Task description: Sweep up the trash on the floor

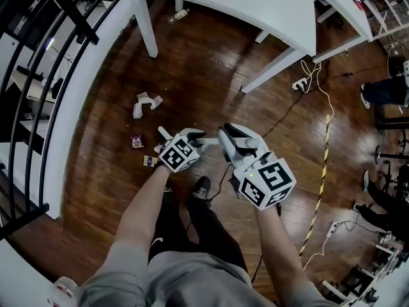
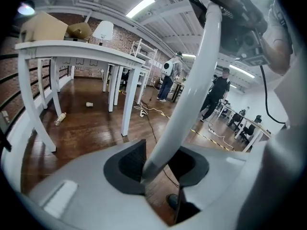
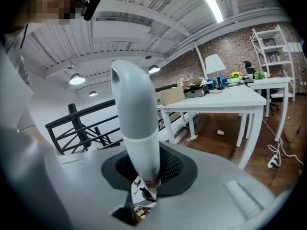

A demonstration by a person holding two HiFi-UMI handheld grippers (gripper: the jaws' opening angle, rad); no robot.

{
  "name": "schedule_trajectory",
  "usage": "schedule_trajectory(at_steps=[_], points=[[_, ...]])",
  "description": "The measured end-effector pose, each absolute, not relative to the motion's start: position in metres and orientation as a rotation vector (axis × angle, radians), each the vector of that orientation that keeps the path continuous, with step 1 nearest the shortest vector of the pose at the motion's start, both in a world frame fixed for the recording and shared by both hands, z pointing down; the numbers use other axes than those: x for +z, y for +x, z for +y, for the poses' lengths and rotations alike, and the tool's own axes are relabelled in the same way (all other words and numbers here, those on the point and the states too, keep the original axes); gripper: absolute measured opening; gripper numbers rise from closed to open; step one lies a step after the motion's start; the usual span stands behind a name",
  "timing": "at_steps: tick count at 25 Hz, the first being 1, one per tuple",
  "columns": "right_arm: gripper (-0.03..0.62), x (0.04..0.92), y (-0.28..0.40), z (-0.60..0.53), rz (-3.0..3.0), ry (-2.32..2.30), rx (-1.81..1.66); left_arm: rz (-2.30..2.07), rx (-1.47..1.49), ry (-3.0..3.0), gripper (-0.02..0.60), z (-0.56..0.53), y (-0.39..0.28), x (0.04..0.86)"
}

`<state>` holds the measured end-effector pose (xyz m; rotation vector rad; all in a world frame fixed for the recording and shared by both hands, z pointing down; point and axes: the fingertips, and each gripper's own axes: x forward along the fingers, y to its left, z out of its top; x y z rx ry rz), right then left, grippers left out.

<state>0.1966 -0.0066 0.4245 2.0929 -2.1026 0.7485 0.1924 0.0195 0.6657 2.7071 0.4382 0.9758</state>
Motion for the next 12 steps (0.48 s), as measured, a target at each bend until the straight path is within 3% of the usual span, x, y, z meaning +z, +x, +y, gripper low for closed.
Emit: schedule_trajectory(at_steps=[12], points=[[0.055, 0.400, 0.143, -0.116, -2.224, 1.879, 0.673, 0.207, 0.882, 2.688, 0.123, -0.084, 0.147, 0.641]])
